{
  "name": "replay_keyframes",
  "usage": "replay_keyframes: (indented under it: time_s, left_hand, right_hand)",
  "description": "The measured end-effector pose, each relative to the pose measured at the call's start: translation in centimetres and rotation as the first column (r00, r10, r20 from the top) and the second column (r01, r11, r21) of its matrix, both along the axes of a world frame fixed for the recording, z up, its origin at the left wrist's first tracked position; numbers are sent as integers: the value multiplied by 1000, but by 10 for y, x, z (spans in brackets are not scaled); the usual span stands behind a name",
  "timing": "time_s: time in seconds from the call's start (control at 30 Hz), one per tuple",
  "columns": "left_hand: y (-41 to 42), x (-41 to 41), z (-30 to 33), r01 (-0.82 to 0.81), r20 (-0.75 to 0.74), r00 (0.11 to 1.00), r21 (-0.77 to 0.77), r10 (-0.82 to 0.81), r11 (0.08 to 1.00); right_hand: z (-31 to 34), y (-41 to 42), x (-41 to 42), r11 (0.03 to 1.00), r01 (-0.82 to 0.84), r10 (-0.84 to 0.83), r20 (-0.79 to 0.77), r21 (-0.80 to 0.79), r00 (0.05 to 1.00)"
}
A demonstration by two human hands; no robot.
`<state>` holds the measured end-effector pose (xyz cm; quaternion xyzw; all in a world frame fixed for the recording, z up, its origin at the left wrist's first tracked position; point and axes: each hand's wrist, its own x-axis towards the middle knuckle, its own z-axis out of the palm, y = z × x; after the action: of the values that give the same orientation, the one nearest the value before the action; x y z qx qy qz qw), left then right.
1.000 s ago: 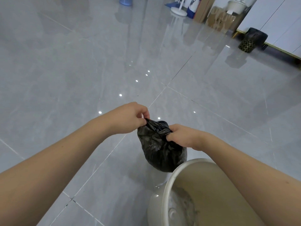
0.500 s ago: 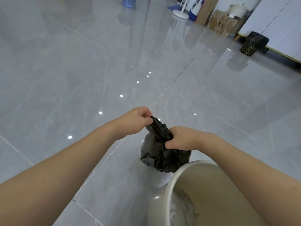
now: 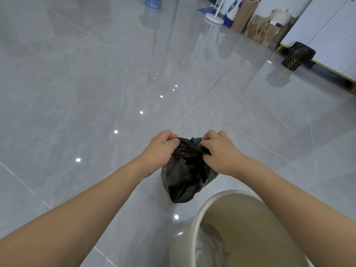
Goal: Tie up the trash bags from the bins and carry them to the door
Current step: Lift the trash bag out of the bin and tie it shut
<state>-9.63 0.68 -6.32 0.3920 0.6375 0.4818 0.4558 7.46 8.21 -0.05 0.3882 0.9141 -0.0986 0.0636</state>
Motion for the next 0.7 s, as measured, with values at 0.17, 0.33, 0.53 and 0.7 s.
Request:
replay_keyframes:
  time_s: [0.17,0.33,0.53,0.7]
  left_hand:
    - [0,7,2,19,7,1000,15,-19,1000]
    - [2,15,-1,-72,-20,997,-90,71,993]
    - [5,13,6,26,53,998,-140,-19,990]
    - [-7,2,11,310,168,943,-121,-288,943]
  right_hand:
    - [4,-2,-3,929,153,-138,67,-336,988]
    - [9,-5,-3,924,187,-156,119,-334,981]
    - [11,-10,-4,832,308,-289,113,-463,951]
    - [21,-8,3,636,392,-483,53,-665,874]
